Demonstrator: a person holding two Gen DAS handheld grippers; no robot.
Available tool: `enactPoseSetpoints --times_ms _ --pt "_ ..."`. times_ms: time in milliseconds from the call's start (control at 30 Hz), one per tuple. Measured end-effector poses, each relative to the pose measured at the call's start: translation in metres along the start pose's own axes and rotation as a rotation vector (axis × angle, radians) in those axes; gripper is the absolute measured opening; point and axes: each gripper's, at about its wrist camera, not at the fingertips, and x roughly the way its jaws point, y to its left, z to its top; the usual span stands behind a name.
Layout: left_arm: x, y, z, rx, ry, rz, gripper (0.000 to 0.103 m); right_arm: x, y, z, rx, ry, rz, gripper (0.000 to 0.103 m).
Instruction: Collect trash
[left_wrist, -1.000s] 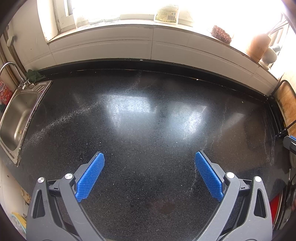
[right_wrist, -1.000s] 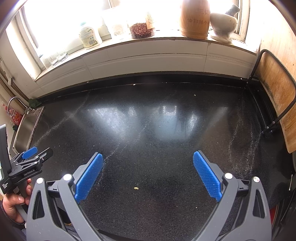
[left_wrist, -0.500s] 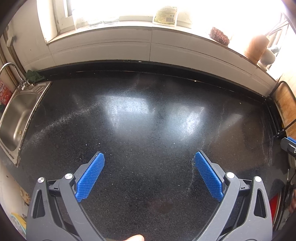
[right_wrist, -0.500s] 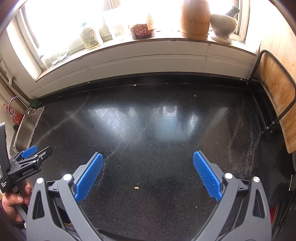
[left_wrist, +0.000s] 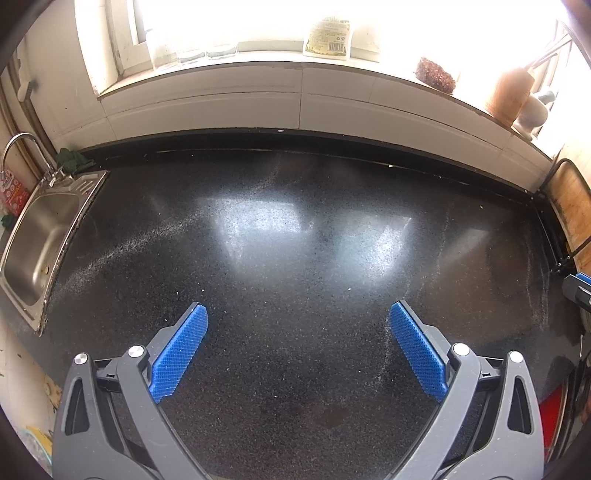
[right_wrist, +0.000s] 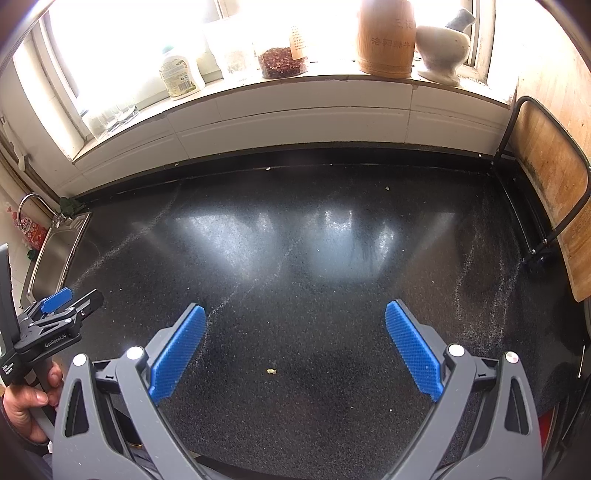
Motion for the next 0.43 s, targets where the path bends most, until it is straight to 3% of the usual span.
enactPoseSetpoints --times_ms 433 --pt "0.0021 -0.0047 -0.0027 0.010 0.038 -0.020 0.096 -0.0036 -0.0029 -0.0010 0.004 -0.005 0.006 0.095"
